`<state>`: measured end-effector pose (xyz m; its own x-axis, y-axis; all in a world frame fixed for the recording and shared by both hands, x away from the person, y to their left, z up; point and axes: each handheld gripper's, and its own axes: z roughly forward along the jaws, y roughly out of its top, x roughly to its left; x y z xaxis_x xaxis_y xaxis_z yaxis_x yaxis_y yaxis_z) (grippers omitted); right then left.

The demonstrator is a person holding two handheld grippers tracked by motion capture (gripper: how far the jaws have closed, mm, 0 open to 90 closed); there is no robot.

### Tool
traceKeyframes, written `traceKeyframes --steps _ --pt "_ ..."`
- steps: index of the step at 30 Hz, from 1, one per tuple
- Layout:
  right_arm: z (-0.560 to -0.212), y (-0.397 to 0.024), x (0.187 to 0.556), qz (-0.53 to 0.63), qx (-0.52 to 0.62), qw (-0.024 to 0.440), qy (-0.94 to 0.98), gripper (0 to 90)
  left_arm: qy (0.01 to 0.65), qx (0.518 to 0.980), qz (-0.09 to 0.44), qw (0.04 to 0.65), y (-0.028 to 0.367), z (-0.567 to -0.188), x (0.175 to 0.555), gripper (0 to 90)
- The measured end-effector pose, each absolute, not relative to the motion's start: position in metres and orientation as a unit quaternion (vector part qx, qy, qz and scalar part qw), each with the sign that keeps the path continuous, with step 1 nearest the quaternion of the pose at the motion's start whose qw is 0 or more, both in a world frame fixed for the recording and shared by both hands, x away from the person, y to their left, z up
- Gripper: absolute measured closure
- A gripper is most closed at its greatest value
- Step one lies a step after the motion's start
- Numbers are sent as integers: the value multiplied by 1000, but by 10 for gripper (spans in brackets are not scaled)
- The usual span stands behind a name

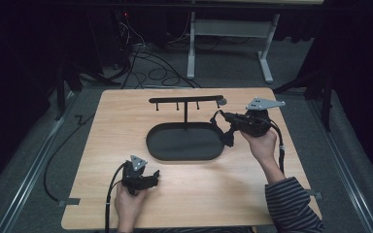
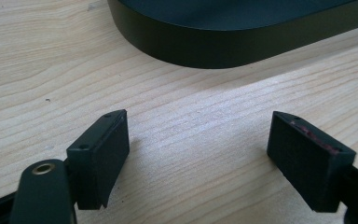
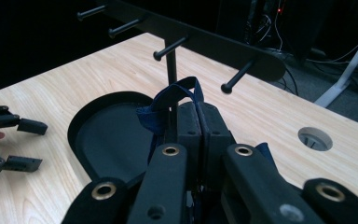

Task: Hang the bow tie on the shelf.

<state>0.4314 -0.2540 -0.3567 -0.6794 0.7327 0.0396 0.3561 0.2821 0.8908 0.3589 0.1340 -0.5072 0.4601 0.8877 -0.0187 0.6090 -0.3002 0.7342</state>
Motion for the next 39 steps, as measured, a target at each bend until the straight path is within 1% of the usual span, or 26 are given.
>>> traceKeyframes --steps 12,24,39 --pt "-352 -250 451 481 366 205 770 900 479 781 201 347 134 -507 359 210" --pt "-352 -247 468 481 385 206 760 900 479 781 201 347 134 -507 359 210" --pt "-362 -248 480 467 405 209 758 893 479 781 201 347 134 -507 359 209"
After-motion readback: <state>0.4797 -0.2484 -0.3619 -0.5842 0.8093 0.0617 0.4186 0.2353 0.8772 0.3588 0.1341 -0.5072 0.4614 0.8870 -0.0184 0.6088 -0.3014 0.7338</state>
